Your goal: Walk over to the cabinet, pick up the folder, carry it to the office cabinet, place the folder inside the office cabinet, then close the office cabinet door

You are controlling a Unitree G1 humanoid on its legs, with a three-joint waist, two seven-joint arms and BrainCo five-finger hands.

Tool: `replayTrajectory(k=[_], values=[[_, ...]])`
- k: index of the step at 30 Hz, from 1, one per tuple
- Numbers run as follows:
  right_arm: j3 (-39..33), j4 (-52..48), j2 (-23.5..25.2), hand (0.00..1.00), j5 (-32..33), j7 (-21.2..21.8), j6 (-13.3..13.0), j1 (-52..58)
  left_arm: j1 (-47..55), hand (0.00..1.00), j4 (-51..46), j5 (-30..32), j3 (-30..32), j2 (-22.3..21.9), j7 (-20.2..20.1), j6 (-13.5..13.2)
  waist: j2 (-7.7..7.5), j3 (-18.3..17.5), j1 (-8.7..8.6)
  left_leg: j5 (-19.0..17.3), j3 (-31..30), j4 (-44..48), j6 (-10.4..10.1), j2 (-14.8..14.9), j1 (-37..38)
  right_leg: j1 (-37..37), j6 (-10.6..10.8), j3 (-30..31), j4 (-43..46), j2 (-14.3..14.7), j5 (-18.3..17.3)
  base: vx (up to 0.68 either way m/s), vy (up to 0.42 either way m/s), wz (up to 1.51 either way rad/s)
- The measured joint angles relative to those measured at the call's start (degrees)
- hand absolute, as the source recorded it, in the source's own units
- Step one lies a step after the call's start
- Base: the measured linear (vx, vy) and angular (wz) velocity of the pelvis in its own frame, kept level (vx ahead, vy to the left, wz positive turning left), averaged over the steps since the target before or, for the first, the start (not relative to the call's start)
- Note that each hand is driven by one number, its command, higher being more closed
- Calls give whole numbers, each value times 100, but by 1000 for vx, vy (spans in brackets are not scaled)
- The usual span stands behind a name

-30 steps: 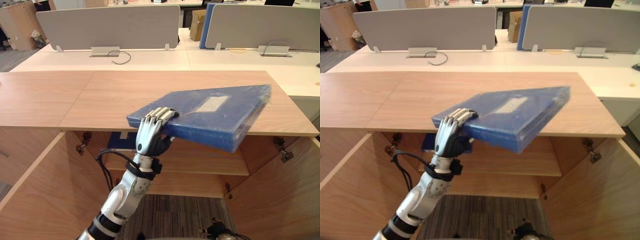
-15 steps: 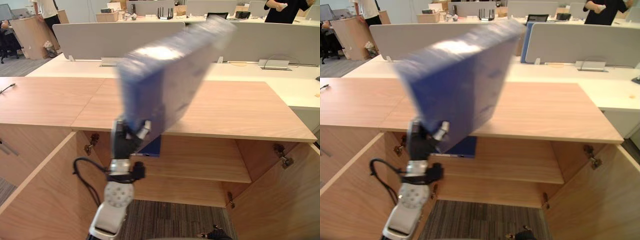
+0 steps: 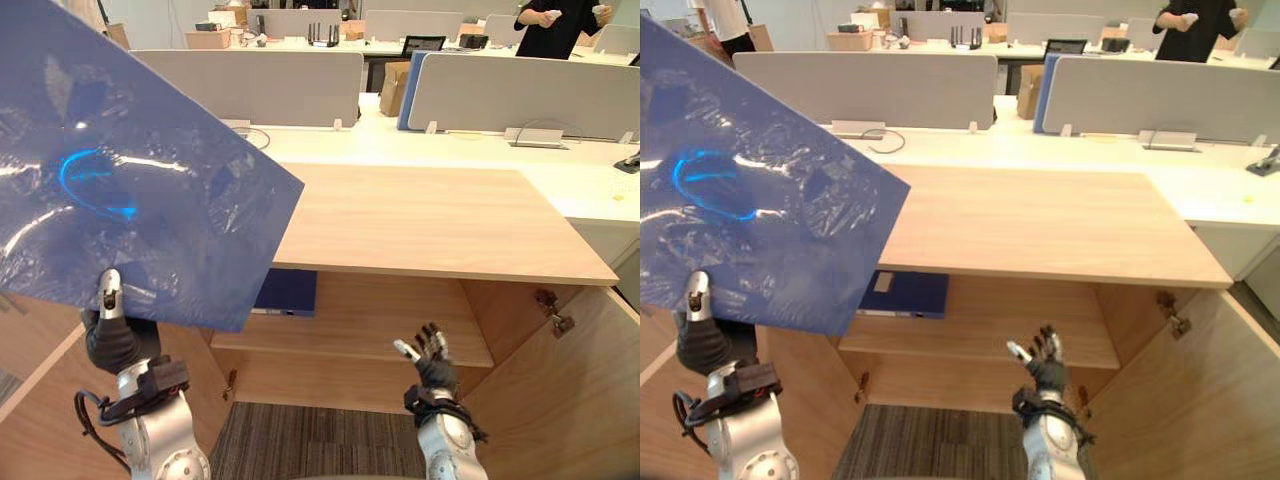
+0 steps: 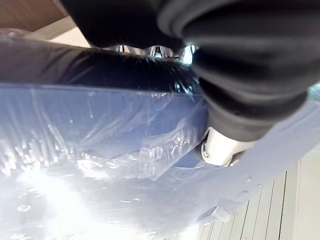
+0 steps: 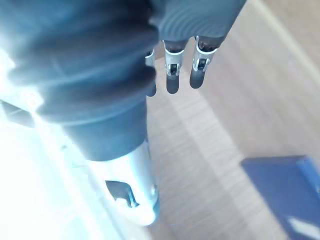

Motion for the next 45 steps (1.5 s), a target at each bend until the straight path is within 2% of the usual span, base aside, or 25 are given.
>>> replayTrajectory(k=[3,8,10,13,16,17,21,28,36,39,45], values=[[-14,-889,2,0,430,57,-178,31,174,100,-74,-105,45,-41,-15,0,3,-2,-18,-9,44,1,-7,11,10,-10,-3,34,-1,5,-3,-10,-2,-7],[-1,-1934,-2,0,527,25,-517,-195,324,100,-74,-418,31,-84,-62,8,0,-5,12,-47,140,2,14,7,58,-12,6,141,-9,-1,-11,3,2,-11],[100,-2044,-6,0,640,43,-571,-427,307,100,-74,-419,21,-76,-63,10,-2,-4,-1,-57,143,2,16,-1,56,-13,9,146,-16,-5,-12,0,0,0],[668,-2047,-103,0,1073,366,-580,-1211,168,100,-72,-368,28,-31,-67,20,-8,-7,18,-59,133,4,15,-3,-2,-59,9,142,-31,1,-12,0,0,0],[986,-2002,-261,0,1051,674,-483,-2050,-1,100,-65,-261,36,-3,-128,33,-32,3,72,-56,122,7,16,-9,-29,-82,9,137,-29,2,-11,-1,0,1],[1062,-1800,-331,0,989,849,-433,-2653,-109,100,-46,-156,28,7,-220,35,-56,16,100,-55,108,8,17,-21,-26,-68,9,125,-33,-2,-11,-1,1,4],[1069,-1034,-360,0,679,889,-329,-3583,-340,100,200,-106,-65,19,-323,34,-74,28,184,-48,36,7,27,-73,-12,-11,13,61,-48,-3,-14,-15,2,9],[1423,441,-644,0,624,837,-130,-4823,-360,100,239,164,-406,63,-331,30,-82,50,290,-21,-79,6,64,-99,-18,32,26,-52,-39,-18,-24,-32,3,9],[1917,1437,-1043,0,650,885,-21,-6075,-401,100,238,484,-617,158,-330,-33,-102,187,360,21,-168,6,67,-100,-17,74,25,-144,-28,-21,-24,-22,-4,5],[2124,1641,-1198,0,828,1057,-3,-6291,-405,100,238,519,-621,172,-324,-45,-102,212,382,26,-170,5,66,-99,-21,67,25,-146,-22,-22,-25,-12,0,1],[2937,1887,-1905,0,1092,1649,64,-6933,-405,100,238,534,-621,289,-313,-163,-102,215,389,31,-170,5,61,-97,-47,38,24,-147,-23,-17,-24,0,0,0]])
